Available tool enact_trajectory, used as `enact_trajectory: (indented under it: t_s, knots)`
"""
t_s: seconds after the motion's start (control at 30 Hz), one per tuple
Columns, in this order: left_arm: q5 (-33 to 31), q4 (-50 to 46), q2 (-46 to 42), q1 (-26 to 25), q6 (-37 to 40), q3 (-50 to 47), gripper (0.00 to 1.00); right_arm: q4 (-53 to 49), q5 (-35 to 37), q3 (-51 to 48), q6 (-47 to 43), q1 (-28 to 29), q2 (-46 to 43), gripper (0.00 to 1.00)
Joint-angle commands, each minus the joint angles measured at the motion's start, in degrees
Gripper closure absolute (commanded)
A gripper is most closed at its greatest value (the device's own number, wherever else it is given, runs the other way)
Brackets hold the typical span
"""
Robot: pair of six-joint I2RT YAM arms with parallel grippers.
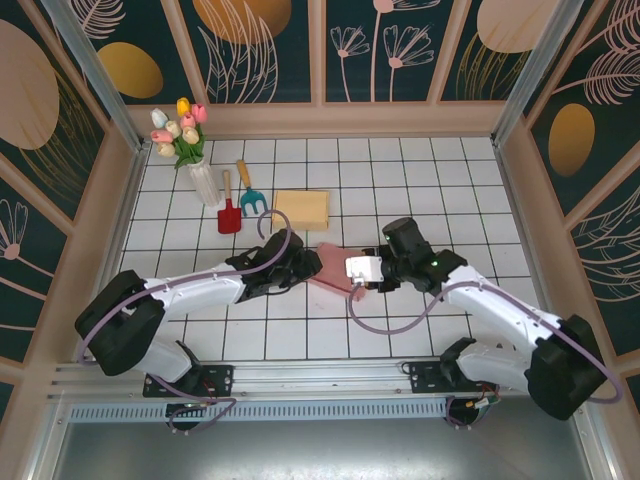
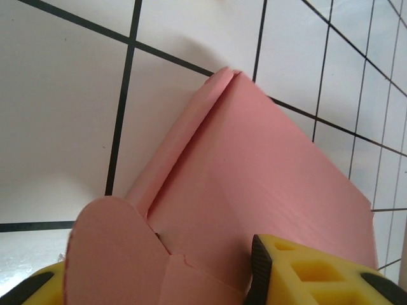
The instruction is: Fold the paper box
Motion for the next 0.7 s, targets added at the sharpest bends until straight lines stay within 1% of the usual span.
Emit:
enact_trajectory:
  t_s: [0.0, 0.1, 0.17, 0.23, 0.3, 0.33, 0.37, 0.4, 0.47, 0.5, 0.53, 0.57, 0.63, 0.67]
  knots:
    - [-1.2, -2.1, 0.7, -0.4, 0.9, 0.1, 0.57, -5.9, 2.5, 2.6, 0.4, 0.5, -5.4, 0.51]
    - [-2.3, -2.4, 0.6, -0.4, 0.8, 0.1, 0.57, -8.9, 0.0, 4.2, 4.4, 0.5, -10.4, 0.43]
    - [-2.5, -2.5, 0.5, -0.5, 0.8, 0.1, 0.57, -7.5, -0.7, 5.3, 9.9, 0.5, -13.3, 0.43]
    - [-2.7, -2.8, 0.6, -0.5, 0.7, 0.4, 0.57, -2.3, -0.8, 5.3, 19.5, 0.6, -15.6, 0.46]
    - [-3.1, -3.4, 0.6, -0.5, 0.8, 0.9, 0.57, 4.0, -1.9, 5.3, 33.4, 0.6, -16.8, 0.46]
    - [-3.3, -3.6, 0.6, -0.5, 0.7, 1.0, 0.56, 7.1, -1.1, 5.2, 39.2, 0.6, -16.8, 0.46]
    - [-3.5, -3.7, 0.5, -0.5, 0.7, 1.0, 0.56, 10.0, 1.3, 5.3, 48.5, 0.6, -16.5, 0.46]
    - [-3.6, -3.7, 0.5, -0.6, 0.5, 1.0, 0.55, 12.0, 5.1, 5.6, 58.6, 0.6, -16.0, 0.46]
    - [-4.2, -4.0, 0.4, -0.6, 0.3, 1.0, 0.55, 11.4, 11.5, 6.1, 75.9, 0.6, -14.4, 0.49]
    - [-4.4, -4.1, 0.4, -0.6, 0.2, 1.0, 0.55, 10.8, 12.1, 5.4, 83.0, 0.6, -13.6, 0.47]
    - [-4.5, -4.2, 0.4, -0.6, 0.2, 0.9, 0.55, 11.3, 13.2, 4.1, 89.0, 0.6, -13.2, 0.46]
    - [-4.5, -4.3, 0.5, -0.6, 0.2, 1.0, 0.55, 13.3, 12.7, 1.3, 93.9, 0.8, -13.1, 0.46]
    - [-4.3, -4.5, 0.5, -0.6, 0.2, 1.1, 0.55, 19.9, 12.7, -4.9, 99.9, 2.2, -13.5, 0.44]
    - [-4.2, -4.5, 0.4, -0.7, 0.2, 0.9, 0.55, 22.9, 13.9, -8.0, 102.5, 3.3, -13.8, 0.43]
